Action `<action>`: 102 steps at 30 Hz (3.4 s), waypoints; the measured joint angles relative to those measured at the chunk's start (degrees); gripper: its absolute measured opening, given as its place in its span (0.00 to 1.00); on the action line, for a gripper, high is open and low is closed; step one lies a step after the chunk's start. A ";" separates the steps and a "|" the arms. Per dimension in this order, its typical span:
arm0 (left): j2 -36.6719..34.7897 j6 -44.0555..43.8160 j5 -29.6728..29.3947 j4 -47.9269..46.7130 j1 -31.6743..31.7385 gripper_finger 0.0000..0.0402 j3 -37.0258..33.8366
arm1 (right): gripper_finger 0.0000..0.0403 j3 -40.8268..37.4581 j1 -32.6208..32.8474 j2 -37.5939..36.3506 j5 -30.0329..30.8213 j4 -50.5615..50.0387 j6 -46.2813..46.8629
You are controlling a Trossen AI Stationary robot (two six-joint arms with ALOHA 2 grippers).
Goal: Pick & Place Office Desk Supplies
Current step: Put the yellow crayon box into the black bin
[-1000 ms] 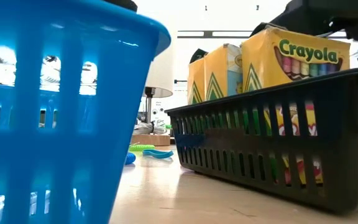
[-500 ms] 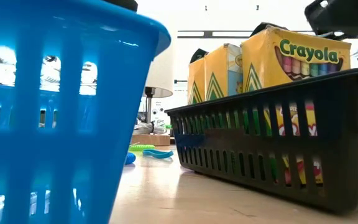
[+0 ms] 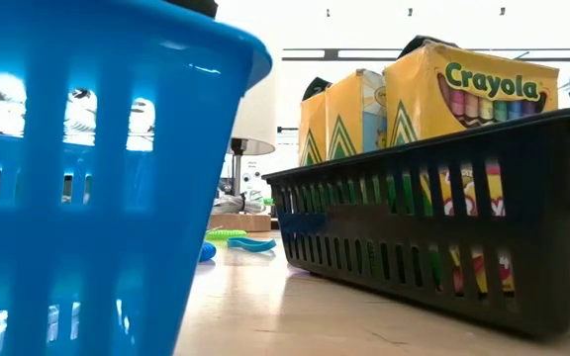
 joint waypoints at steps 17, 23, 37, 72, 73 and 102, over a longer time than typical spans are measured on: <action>0.00 0.83 1.06 0.16 0.00 0.13 0.00 | 0.36 -0.02 4.96 7.28 -18.40 -3.43 17.68; 0.00 0.79 1.29 0.55 0.00 0.13 0.00 | 0.36 -0.02 6.39 7.92 -20.39 -3.57 17.12; 0.00 0.79 3.54 0.53 0.00 0.13 0.00 | 0.57 -4.60 6.05 7.92 -19.85 0.36 19.29; 0.00 1.42 3.82 0.85 0.00 0.13 0.00 | 0.17 -9.40 5.70 12.80 -14.91 16.07 23.44; 0.00 1.46 3.82 0.85 0.00 0.13 0.00 | 0.17 -9.31 5.65 12.81 -13.97 16.88 23.09; 0.00 1.88 3.82 2.10 0.00 0.13 0.00 | 0.17 0.20 4.15 13.06 27.52 23.12 -6.66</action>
